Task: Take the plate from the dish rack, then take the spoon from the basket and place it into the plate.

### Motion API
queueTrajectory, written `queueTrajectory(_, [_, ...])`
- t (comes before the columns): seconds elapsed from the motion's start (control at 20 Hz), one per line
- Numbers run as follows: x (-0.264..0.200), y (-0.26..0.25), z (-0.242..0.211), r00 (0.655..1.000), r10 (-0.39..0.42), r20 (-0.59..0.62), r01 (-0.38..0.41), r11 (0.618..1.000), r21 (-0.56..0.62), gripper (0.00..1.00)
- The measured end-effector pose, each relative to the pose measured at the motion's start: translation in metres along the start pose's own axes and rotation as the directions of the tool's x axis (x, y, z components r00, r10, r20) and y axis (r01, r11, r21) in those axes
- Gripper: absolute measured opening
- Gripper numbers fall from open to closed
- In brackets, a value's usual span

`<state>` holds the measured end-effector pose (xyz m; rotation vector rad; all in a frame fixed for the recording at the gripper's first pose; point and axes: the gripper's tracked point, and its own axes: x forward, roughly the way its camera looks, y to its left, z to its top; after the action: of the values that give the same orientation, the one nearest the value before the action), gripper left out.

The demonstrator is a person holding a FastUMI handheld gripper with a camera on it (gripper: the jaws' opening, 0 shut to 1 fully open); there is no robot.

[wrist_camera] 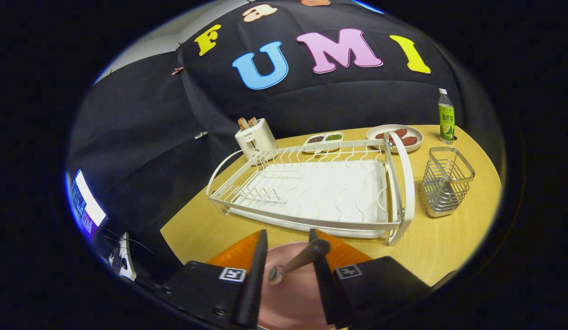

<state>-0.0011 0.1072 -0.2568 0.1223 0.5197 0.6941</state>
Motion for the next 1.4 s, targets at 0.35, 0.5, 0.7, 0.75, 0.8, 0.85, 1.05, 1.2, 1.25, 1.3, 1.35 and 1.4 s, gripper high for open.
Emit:
queueTrajectory(0.35, [-0.040, -0.031, 0.024, 0.996, -0.071, 0.046, 0.075, 0.991, -0.113, 0.98])
queueTrajectory(0.5, [-0.056, -0.041, 0.045, 0.994, -0.087, 0.072, 0.095, 0.988, -0.123, 0.98])
queueTrajectory(0.7, [-0.075, -0.054, 0.085, 0.986, -0.110, 0.122, 0.125, 0.985, -0.119, 0.98])
queueTrajectory(0.75, [-0.079, -0.058, 0.095, 0.984, -0.115, 0.136, 0.132, 0.984, -0.117, 0.98])
queueTrajectory(0.8, [-0.083, -0.061, 0.104, 0.981, -0.120, 0.152, 0.138, 0.984, -0.115, 0.98])
queueTrajectory(0.85, [-0.088, -0.066, 0.115, 0.977, -0.129, 0.169, 0.150, 0.982, -0.113, 0.98])
queueTrajectory(1.05, [-0.114, -0.087, 0.154, 0.953, -0.182, 0.242, 0.215, 0.970, -0.118, 0.98])
queueTrajectory(1.2, [-0.135, -0.094, 0.185, 0.937, -0.180, 0.299, 0.232, 0.961, -0.149, 0.98])
queueTrajectory(1.25, [-0.143, -0.095, 0.192, 0.936, -0.175, 0.305, 0.229, 0.962, -0.148, 0.98])
queueTrajectory(1.3, [-0.152, -0.093, 0.202, 0.932, -0.165, 0.323, 0.224, 0.962, -0.156, 0.98])
queueTrajectory(1.35, [-0.164, -0.096, 0.216, 0.921, -0.167, 0.351, 0.237, 0.957, -0.166, 0.98])
queueTrajectory(1.4, [-0.176, -0.099, 0.228, 0.910, -0.178, 0.374, 0.258, 0.950, -0.174, 0.98])
